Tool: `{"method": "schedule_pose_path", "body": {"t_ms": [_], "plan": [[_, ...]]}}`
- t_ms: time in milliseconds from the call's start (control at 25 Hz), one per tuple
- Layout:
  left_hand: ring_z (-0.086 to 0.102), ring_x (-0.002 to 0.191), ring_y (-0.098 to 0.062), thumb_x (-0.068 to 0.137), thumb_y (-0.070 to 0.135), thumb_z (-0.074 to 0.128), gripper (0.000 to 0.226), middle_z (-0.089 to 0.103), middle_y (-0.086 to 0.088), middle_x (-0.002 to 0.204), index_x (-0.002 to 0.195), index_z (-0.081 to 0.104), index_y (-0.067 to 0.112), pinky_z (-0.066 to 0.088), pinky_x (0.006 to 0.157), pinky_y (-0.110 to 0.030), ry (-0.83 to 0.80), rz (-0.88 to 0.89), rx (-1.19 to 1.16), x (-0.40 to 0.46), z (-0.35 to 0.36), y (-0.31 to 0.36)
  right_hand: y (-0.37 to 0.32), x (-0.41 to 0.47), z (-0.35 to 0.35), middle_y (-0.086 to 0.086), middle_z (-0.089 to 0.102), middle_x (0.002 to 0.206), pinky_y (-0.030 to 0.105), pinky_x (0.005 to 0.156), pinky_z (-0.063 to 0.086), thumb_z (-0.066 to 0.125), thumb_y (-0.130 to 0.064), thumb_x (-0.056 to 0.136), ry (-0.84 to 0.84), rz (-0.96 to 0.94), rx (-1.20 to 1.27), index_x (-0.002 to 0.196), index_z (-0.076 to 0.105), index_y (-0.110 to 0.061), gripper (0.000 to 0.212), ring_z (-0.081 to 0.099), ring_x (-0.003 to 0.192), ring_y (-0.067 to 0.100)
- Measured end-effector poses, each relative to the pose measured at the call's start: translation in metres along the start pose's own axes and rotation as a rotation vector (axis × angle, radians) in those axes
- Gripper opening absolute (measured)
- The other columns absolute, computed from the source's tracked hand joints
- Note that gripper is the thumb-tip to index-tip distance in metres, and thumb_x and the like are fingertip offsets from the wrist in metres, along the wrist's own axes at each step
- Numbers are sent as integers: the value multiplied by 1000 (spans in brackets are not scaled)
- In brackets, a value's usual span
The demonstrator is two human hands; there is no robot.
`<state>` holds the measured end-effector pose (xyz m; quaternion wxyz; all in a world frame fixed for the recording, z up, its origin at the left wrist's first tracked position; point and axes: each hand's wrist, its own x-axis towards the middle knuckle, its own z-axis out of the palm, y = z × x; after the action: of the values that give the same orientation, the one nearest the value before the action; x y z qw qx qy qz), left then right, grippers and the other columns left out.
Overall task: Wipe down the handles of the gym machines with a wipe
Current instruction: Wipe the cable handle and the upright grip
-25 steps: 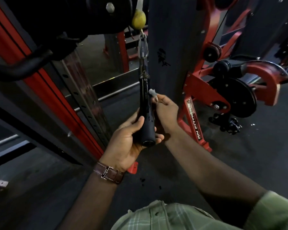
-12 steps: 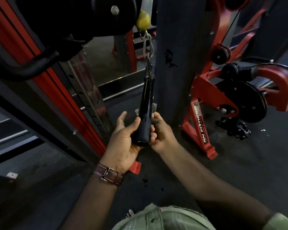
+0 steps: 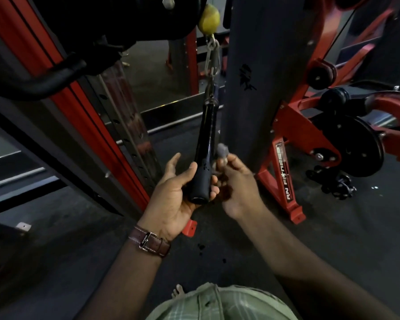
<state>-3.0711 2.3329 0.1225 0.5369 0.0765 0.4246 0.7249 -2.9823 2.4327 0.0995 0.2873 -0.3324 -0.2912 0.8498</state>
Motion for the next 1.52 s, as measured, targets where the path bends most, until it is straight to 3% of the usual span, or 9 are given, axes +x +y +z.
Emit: {"method": "schedule_pose_path", "body": {"t_ms": [200,360,520,680,800,920,1160,1280,1520], "plan": [[66,68,-33,99,15,48,52,67,-28,89,146,36,35,56,55,-35,-66,-28,20,1,4,-1,-26,42,0,15,67,109,37,99,54,51,-5,100,100,-48,110,119,65,-1,24,66,106,24],[65,70,-35,102,17,46,45,66,-28,93,144,42,33,57,57,-37,-121,-32,42,1,5,2,-21,35,4,15,62,108,23,58,58,53,-13,99,8,79,49,129,59,6,36,68,69,12],[65,76,-36,101,17,49,41,63,-29,101,141,49,26,57,61,-39,-107,-20,86,3,4,-3,-31,43,22,15,63,114,29,63,59,54,-14,99,62,151,88,137,55,0,40,65,87,21],[67,78,-34,95,14,55,51,67,-25,100,143,43,26,57,59,-40,-67,31,67,6,4,-2,-17,4,16,7,54,60,21,31,33,50,-25,102,96,126,-79,107,65,-10,21,42,38,15],[67,77,-33,95,14,54,51,67,-24,102,144,43,24,56,57,-38,-52,40,54,8,3,-2,-27,9,27,14,67,75,30,42,52,56,-15,100,159,34,-78,109,66,-11,14,59,51,22],[68,75,-33,94,18,55,49,65,-26,101,142,47,22,57,57,-37,-33,12,45,9,4,-3,-45,31,44,13,72,101,47,90,58,66,-1,91,269,-198,-98,106,69,-3,16,71,93,25],[72,80,-27,87,22,58,39,72,-15,103,122,64,6,59,60,-39,-46,27,175,13,-5,0,-17,-20,9,-7,74,98,21,83,56,75,8,80,101,-818,-903,97,77,-16,30,69,94,4],[71,75,-27,87,23,58,40,71,-15,100,121,64,4,58,56,-36,-43,13,172,17,0,-4,-45,16,16,-7,70,95,14,79,50,76,5,79,156,-898,-1087,92,78,-18,26,65,90,0],[69,80,-20,96,13,52,21,74,-8,94,103,71,8,57,57,-29,-77,29,246,24,-3,-1,-37,-38,0,1,64,89,19,67,48,65,1,82,-187,-1067,-1360,90,76,-11,18,62,81,10]]}}
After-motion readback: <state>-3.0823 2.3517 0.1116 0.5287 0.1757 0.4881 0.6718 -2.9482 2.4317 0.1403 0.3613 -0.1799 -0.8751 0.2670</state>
